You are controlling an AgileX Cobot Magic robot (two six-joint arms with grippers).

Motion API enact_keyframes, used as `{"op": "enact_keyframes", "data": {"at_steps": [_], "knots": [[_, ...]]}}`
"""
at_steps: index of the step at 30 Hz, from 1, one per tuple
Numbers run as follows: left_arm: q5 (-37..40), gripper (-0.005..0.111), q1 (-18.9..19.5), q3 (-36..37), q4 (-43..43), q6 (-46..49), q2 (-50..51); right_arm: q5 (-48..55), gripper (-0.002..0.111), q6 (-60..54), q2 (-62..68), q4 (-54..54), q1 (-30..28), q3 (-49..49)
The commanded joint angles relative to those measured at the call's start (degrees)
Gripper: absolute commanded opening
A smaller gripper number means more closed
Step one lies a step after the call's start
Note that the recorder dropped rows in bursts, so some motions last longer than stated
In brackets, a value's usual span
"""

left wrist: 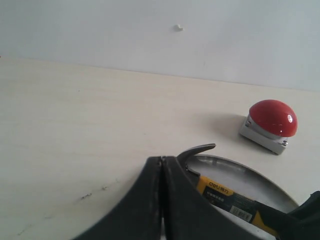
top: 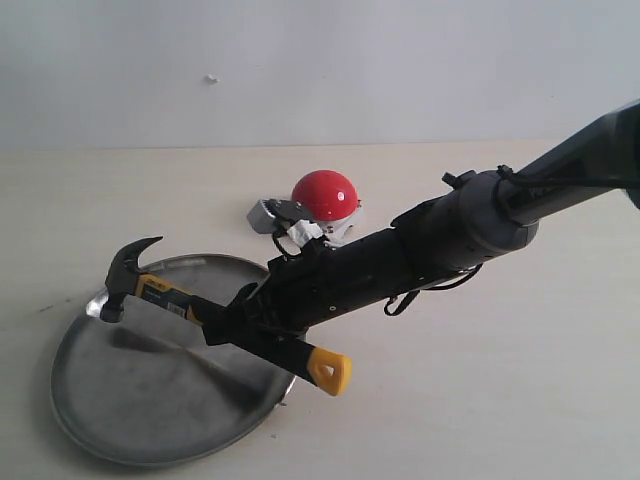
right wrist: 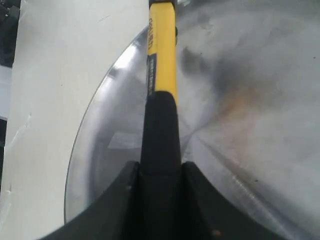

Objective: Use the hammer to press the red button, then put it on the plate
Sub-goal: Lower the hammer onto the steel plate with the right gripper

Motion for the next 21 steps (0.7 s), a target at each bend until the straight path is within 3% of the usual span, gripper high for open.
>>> {"op": "enact_keyframes", "data": {"at_steps": [1, 21], "knots": [[-0.4, 0.0, 0.0, 0.3, 0.2, -0.2, -0.3, 3.0, 0.0, -2.7, -1.0, 2.4, -0.3, -1.0], [-0.4, 0.0, 0.0, 0.3, 0.2, -0.2, -0.3, 0.4, 0.0, -1.6, -1.0, 2.4, -0.3, -1.0]]}}
